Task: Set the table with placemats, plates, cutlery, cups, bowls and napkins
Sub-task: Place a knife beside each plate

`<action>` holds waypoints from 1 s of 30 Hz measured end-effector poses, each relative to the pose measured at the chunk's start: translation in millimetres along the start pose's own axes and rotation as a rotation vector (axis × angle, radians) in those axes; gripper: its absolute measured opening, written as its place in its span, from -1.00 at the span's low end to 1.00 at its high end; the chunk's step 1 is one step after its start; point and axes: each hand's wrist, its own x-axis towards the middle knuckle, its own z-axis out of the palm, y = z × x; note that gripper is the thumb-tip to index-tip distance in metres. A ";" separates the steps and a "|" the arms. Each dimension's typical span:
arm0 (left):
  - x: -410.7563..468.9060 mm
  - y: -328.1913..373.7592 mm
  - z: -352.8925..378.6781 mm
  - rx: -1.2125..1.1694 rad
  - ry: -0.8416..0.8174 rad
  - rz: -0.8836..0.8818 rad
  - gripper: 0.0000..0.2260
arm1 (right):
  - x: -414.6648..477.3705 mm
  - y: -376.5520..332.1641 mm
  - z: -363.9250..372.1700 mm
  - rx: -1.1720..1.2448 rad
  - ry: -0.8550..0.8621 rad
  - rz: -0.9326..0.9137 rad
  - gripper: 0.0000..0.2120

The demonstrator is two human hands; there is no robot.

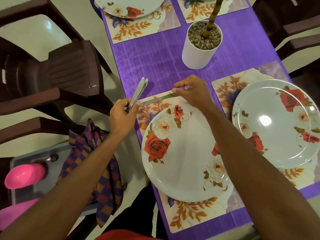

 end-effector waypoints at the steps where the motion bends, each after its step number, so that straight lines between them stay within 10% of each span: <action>1: -3.5 3.6 -3.0 -0.066 -0.033 -0.042 -0.71 | -7.0 -4.6 -0.4 0.052 0.059 0.017 -0.76; 13: -113.4 86.8 24.4 -0.532 -0.344 -0.339 -0.85 | -143.9 -39.0 4.4 0.751 0.163 0.257 -0.90; 30: -276.2 190.9 199.2 -0.711 -0.271 -0.534 -0.81 | -262.0 142.7 -164.1 1.112 0.336 0.508 -0.81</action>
